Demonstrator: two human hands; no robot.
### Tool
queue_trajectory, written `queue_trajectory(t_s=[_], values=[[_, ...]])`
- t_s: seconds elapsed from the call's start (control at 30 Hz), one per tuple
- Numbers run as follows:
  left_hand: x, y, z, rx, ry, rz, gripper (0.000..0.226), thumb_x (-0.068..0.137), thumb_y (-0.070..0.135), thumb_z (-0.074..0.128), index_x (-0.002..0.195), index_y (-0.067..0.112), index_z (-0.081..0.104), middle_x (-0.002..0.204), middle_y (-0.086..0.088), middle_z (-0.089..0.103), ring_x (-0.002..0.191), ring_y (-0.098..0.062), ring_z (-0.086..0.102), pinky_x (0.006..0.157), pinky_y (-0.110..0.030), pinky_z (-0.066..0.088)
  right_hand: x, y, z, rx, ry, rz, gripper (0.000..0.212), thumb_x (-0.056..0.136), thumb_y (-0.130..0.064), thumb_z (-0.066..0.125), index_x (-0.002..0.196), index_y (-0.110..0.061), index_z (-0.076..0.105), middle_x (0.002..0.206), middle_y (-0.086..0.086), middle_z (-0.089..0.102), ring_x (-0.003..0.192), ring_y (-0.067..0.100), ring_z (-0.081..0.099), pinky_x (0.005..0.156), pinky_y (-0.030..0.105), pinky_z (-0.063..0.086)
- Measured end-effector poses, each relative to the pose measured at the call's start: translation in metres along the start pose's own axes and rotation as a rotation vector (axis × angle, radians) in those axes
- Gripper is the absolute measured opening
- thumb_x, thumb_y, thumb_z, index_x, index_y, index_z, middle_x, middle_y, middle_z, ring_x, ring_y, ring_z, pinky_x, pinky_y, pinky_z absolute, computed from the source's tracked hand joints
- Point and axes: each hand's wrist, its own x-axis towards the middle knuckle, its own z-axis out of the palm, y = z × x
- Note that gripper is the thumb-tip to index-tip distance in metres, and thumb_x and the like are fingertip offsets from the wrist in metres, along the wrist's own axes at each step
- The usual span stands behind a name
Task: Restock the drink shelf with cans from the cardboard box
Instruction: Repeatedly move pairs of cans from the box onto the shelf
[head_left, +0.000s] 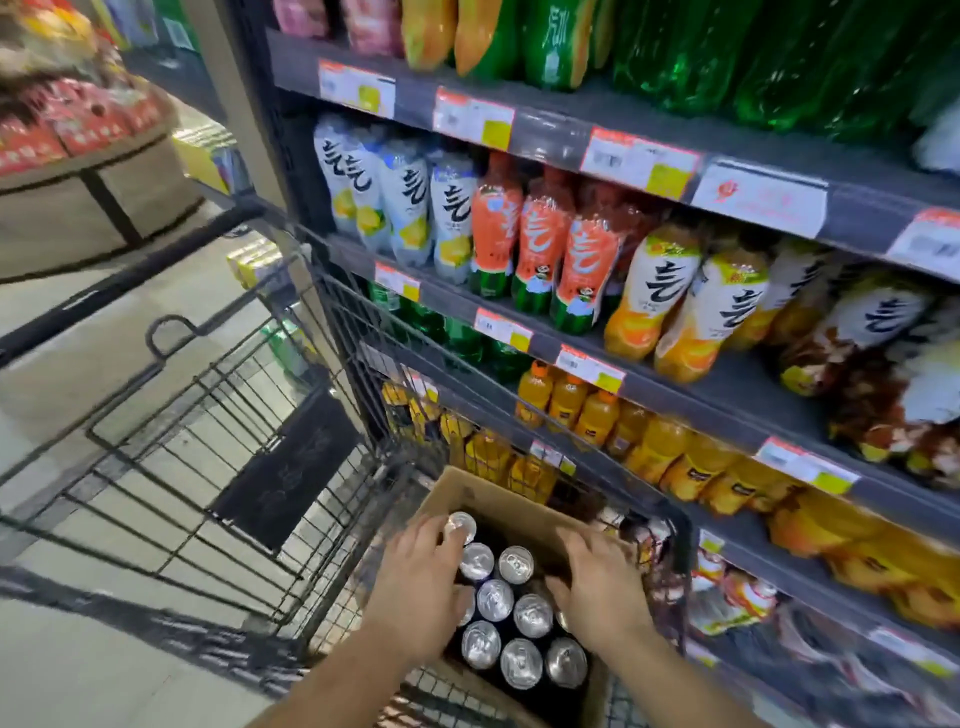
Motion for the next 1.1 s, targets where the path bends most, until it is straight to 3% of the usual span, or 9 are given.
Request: queue_trajectory(t_s=[0.07,0.23,0.43,0.6,0.83,1.1], values=[[0.021,-0.006,0.021,-0.029,-0.037,0.053,0.066,0.084,0.044,0.057,0.143,0.024,0.037,0.149,-0.006,0.038,0.139,-0.028,0.031,0.116,-0.042,0.025,0.013,0.006,0.021,0.022,-0.042,0.062,0.062,0.094,-0.045,0.051,0.149,-0.028,0.029,0.145,-0.001,0.041,0.132,0.022,0.039,0.11,0.038,0.036],[0.062,-0.024,0.063,-0.062,-0.192,0.141,0.066,0.093,0.041,0.048,0.151,0.028,0.017,0.159,-0.001,0.014,0.146,-0.024,0.009,0.119,-0.038,0.009,0.044,0.009,0.068,0.057,-0.125,0.124,0.065,0.095,-0.033,0.051,0.153,-0.03,0.02,0.148,0.001,0.036,0.135,0.024,0.036,0.112,0.037,0.033],[0.097,-0.039,0.098,-0.067,-0.267,0.229,0.071,0.088,0.033,0.053,0.151,0.028,0.019,0.158,-0.003,0.017,0.146,-0.024,0.011,0.118,-0.034,0.01,0.085,0.011,0.104,0.016,-0.225,0.084,0.073,0.09,-0.019,0.054,0.152,-0.033,0.017,0.143,0.004,0.039,0.13,0.029,0.041,0.108,0.04,0.036],[0.109,-0.047,0.117,-0.007,-0.327,0.241,0.08,0.083,0.034,0.059,0.151,0.029,0.016,0.159,-0.003,0.012,0.147,-0.024,0.007,0.118,-0.033,0.006,0.101,0.008,0.117,0.035,-0.311,0.092,0.079,0.088,-0.019,0.055,0.153,-0.037,0.014,0.144,0.004,0.04,0.128,0.031,0.045,0.106,0.04,0.038],[0.12,-0.047,0.125,0.011,-0.349,0.217,0.086,0.077,0.037,0.057,0.151,0.026,0.015,0.158,-0.005,0.005,0.146,-0.024,0.002,0.12,-0.035,0.004,0.103,0.004,0.125,0.075,-0.28,0.135,0.073,0.087,-0.012,0.054,0.149,-0.037,0.026,0.143,0.002,0.043,0.128,0.03,0.046,0.101,0.038,0.04],[0.124,-0.049,0.131,0.007,-0.3,0.222,0.083,0.076,0.06,0.058,0.147,0.026,0.031,0.155,-0.004,0.013,0.144,-0.023,0.009,0.119,-0.035,0.009,0.097,0.008,0.122,0.125,-0.2,0.137,0.068,0.085,-0.022,0.063,0.145,-0.034,0.032,0.141,0.0,0.046,0.128,0.027,0.047,0.102,0.038,0.042]])
